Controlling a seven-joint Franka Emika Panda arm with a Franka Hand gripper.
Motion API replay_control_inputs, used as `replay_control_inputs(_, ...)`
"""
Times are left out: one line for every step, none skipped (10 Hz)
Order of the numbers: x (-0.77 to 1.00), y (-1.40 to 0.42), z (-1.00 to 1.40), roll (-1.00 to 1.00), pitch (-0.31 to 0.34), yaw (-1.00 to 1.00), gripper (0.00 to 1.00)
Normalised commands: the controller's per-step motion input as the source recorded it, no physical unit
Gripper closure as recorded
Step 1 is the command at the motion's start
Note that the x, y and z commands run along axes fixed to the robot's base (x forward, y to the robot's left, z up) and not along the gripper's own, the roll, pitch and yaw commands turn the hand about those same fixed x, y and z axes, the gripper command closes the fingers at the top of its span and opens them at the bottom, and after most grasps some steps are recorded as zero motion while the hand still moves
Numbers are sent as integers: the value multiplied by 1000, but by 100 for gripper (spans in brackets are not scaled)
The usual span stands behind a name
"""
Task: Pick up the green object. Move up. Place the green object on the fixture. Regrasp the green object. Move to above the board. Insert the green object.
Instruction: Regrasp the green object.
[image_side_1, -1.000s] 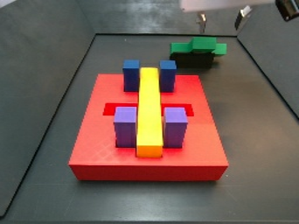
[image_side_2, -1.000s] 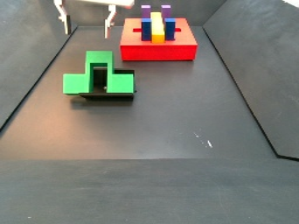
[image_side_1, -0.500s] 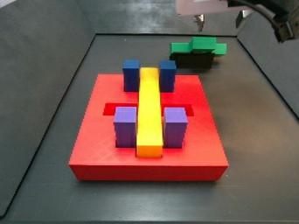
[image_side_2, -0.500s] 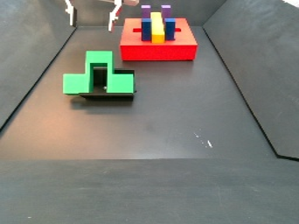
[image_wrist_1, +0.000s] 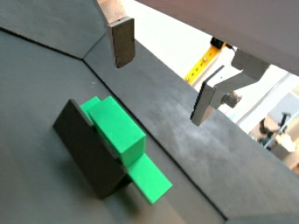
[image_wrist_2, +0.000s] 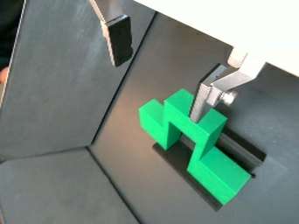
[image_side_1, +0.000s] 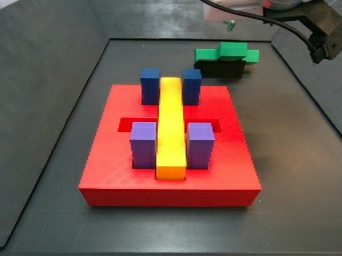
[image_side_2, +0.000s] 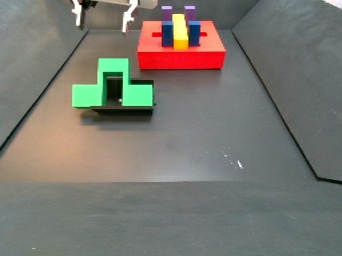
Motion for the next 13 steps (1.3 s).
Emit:
replay_control_inputs(0,100,0,-111,0,49,0)
replay_control_inputs(114,271,-269,-129,91,163,0)
replay_control_inputs(386,329,-109,0,357,220,0)
replay_control_inputs(389,231,-23,0,411,277,0)
replay_control_inputs(277,143,0,0,420,306,0)
replay_control_inputs(137,3,26,-23,457,434,0)
replay_control_inputs(129,0,0,-51,500,569,0)
replay_control_inputs(131,0,-9,0,566,583,0)
replay_control_inputs(131,0,-57,0,520,531,0)
replay_control_inputs(174,0,-137,0,426,494,0)
replay_control_inputs(286,-106,-129,40,437,351,0)
replay_control_inputs(340,-266,-286,369,503,166,0)
replay_control_inputs(366,-340,-329,331,517,17,0)
